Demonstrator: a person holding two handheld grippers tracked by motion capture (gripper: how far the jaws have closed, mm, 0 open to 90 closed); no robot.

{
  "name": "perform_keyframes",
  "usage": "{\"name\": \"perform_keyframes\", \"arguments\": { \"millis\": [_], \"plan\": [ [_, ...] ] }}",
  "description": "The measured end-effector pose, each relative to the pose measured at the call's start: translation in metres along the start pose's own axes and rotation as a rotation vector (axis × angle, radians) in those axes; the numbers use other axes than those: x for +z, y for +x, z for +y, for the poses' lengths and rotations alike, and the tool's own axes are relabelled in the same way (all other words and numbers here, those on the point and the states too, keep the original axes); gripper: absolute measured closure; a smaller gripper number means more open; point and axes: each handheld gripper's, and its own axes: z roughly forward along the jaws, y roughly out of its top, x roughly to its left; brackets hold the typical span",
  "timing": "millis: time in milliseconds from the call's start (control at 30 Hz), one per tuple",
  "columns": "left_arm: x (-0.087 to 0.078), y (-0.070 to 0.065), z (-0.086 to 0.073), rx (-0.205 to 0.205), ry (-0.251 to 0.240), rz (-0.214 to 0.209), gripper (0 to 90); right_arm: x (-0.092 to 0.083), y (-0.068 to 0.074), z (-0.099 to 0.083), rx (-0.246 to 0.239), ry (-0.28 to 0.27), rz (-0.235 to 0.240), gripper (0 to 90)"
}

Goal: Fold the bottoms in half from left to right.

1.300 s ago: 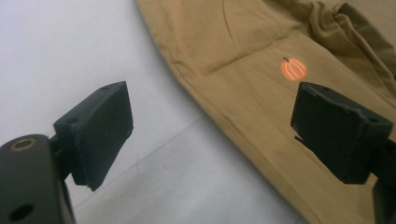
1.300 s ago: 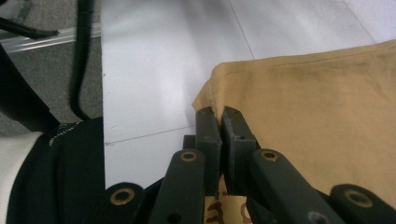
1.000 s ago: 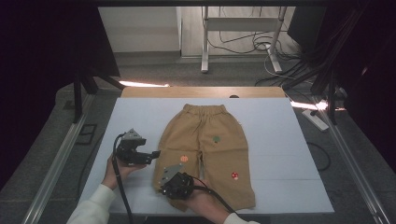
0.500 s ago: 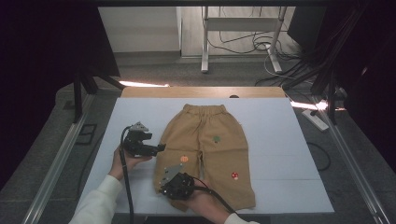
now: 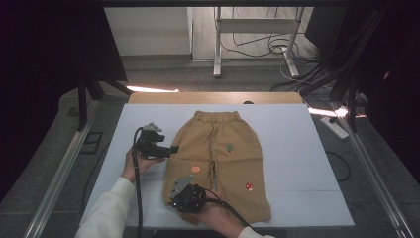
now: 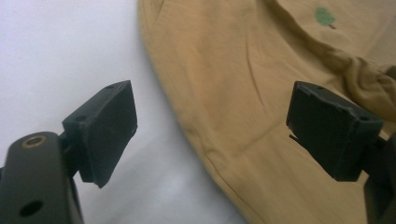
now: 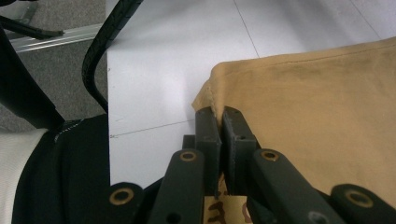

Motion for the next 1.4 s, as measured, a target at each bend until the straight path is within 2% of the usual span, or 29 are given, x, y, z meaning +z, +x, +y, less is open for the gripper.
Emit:
{"name": "perform_keyframes", "arguments": {
  "millis": [633, 1133, 1400],
  "plan": [
    [0.032, 0.009, 0.011, 0.011, 0.07, 0.006, 16.5, 0.001, 0.001, 0.0, 0.01, -0.003, -0.004, 86.1],
    [0.052, 0.015, 0.012, -0.007, 0.111, 0.012, 17.8, 0.002, 0.001, -0.001, 0.013, -0.006, -0.002, 86.0],
    [0.054, 0.015, 0.012, -0.008, 0.103, 0.015, 19.8, 0.002, 0.001, -0.001, 0.009, 0.006, 0.0, 86.0]
  ]
}}
